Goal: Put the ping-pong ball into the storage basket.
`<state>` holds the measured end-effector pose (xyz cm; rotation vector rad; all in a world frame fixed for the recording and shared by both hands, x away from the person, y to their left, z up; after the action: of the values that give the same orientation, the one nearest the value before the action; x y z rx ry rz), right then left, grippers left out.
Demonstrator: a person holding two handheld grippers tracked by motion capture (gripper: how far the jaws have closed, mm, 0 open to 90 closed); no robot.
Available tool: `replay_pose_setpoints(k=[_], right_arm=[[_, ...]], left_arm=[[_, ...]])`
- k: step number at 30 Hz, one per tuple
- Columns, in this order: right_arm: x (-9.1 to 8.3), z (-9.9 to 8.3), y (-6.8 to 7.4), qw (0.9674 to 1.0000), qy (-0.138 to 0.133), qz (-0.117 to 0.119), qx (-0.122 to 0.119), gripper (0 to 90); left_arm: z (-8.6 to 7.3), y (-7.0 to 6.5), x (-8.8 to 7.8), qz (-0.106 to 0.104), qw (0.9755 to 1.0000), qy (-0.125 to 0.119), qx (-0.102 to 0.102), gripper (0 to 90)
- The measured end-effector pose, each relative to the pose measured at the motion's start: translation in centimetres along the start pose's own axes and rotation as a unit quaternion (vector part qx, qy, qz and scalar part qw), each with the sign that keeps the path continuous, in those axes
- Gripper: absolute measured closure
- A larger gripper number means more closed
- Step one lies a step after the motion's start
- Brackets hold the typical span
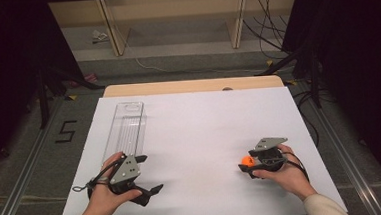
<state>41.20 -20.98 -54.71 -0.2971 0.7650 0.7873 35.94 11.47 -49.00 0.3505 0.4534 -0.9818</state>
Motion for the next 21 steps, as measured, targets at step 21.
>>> replay_pose_setpoints(k=[21], right_arm=[[0.12,-0.15,0.55,0.9997,0.007,0.022,-0.001,51.1]], left_arm=[[0.01,-0.09,0.01,-0.003,1.0,0.0,0.001,0.0]])
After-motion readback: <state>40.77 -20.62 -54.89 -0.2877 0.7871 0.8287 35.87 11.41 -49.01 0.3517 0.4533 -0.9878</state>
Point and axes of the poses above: each handheld gripper's, and its own axes: x roughly forward along the jaws, z roughly out of its top, y roughly to its left, the point moved 9 cm from there along x, roughly forward along the jaws, and after that the axes turned 1 degree about -y, right-handed, at the moved point
